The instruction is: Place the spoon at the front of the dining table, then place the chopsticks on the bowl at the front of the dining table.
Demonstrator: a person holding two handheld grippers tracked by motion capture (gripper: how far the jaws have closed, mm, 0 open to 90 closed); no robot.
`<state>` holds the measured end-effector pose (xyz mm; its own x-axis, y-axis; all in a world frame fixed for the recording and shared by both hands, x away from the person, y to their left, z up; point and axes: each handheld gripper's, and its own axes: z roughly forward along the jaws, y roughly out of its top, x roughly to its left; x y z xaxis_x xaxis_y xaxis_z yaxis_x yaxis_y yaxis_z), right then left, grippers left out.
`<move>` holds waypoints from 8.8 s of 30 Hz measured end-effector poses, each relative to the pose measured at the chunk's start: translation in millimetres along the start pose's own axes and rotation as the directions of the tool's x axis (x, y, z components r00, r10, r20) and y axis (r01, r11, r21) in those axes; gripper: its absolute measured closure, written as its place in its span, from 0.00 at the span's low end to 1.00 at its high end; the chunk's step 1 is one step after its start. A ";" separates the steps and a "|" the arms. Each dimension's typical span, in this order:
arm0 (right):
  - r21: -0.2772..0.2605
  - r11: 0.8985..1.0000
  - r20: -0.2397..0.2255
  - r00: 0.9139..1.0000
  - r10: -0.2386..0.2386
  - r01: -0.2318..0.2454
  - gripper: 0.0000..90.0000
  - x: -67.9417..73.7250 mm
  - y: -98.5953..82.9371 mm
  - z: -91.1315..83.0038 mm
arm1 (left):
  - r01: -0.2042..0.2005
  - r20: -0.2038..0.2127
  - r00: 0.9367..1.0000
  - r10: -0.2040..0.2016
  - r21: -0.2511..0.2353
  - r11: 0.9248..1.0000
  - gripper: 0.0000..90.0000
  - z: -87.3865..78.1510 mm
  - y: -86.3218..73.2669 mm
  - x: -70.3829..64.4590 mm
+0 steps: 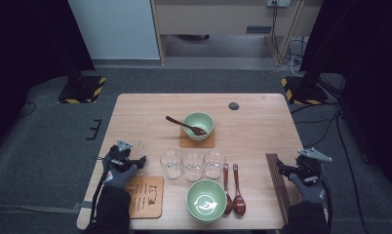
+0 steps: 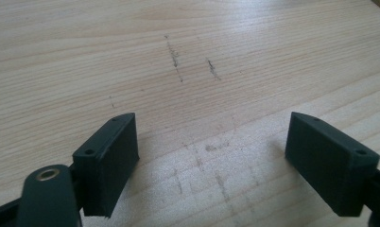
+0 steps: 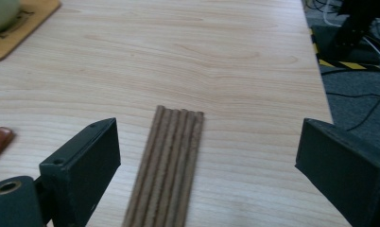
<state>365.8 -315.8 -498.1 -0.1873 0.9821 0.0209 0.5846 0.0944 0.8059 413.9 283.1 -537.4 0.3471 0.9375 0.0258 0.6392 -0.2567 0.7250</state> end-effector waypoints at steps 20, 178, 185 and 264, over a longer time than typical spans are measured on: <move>0.063 0.995 -0.122 0.990 -0.073 0.081 0.08 26.7 4.2 -1.1 | 0.025 -0.014 1.000 -0.024 0.019 1.000 0.03 1.8 -1.5 -1.2; 0.173 0.974 -0.204 0.973 -0.108 0.145 0.94 87.3 -23.8 28.1 | 0.023 -0.013 1.000 -0.023 0.021 1.000 0.02 1.9 -1.5 -1.4; 0.133 0.981 -0.200 0.973 -0.114 0.142 0.87 83.1 -23.4 18.7 | 0.023 -0.013 1.000 -0.022 0.021 1.000 0.02 1.9 -1.5 -1.4; -0.126 0.992 -0.215 0.976 -0.024 -0.003 0.95 86.6 69.7 -0.9 | 0.023 -0.013 1.000 -0.023 0.022 1.000 0.01 2.0 -1.4 -1.4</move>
<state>389.6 -224.3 -439.5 -0.3669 0.9214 0.1284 0.4812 0.0698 0.8738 413.9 281.7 -539.9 0.3240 0.9459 0.0181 0.6617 -0.2402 0.7103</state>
